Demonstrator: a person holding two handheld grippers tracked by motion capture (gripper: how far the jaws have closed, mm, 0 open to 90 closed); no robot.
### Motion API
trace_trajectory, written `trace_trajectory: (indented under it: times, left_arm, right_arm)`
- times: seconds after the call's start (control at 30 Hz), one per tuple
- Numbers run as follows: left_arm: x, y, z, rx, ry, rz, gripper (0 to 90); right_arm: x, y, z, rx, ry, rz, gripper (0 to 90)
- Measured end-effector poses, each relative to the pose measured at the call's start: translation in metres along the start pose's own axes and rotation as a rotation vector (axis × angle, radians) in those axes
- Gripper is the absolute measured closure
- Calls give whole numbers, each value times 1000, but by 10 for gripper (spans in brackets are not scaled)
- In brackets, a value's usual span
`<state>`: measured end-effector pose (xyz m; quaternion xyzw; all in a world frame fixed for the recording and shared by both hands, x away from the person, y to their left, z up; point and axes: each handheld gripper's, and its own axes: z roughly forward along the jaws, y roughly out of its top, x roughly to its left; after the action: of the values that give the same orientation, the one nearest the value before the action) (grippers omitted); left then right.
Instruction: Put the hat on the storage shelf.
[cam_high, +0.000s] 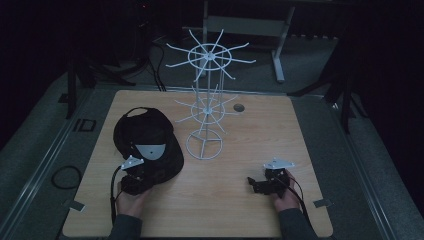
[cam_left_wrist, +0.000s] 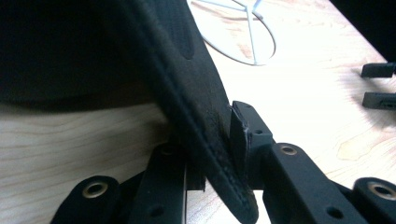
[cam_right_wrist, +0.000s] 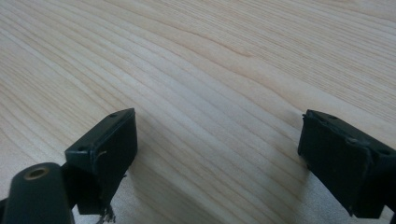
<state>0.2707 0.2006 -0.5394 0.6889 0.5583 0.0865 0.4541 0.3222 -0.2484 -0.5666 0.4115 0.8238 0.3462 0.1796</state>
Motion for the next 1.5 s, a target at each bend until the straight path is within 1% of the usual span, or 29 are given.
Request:
trace_trajectory:
  times: [0.07, 0.13, 0.3, 0.5, 0.57, 0.6, 0.77, 0.8, 0.87, 1.37, 1.5]
  left_arm:
    - [2, 0, -2, -5, -8, -19, 774]
    - [3, 1, -5, -4, 2, -22, 776]
    - [5, 2, -8, -9, 1, -36, 795]
    - [6, 4, -14, -34, -2, -51, 848]
    - [7, 5, -16, -40, 0, -45, 862]
    - [6, 6, -17, -42, 10, -35, 865]
    - [6, 6, -19, -43, 18, -41, 866]
    - [6, 6, -21, -47, 30, -35, 867]
    - [6, 7, -22, -45, 35, -32, 867]
    - [7, 14, -32, -85, 71, -16, 867]
    - [8, 15, -35, -88, 84, -8, 867]
  right_arm:
    - [0, 0, 0, 0, 0, -1, 117]
    - [0, 0, 0, 0, 0, -1, 117]
    - [0, 0, 0, 0, 1, -1, 117]
    - [0, 0, 0, 0, 1, -1, 117]
    - [0, 0, 0, 0, 1, -2, 117]
    - [0, 0, 0, 1, 1, -2, 117]
    - [0, 0, 0, 0, 1, -2, 117]
    - [0, 0, 0, 0, 1, -3, 117]
    - [0, 0, 0, 1, 2, -2, 117]
    - [0, 0, 0, 0, 2, -4, 117]
    - [0, 0, 0, 0, 3, -4, 117]
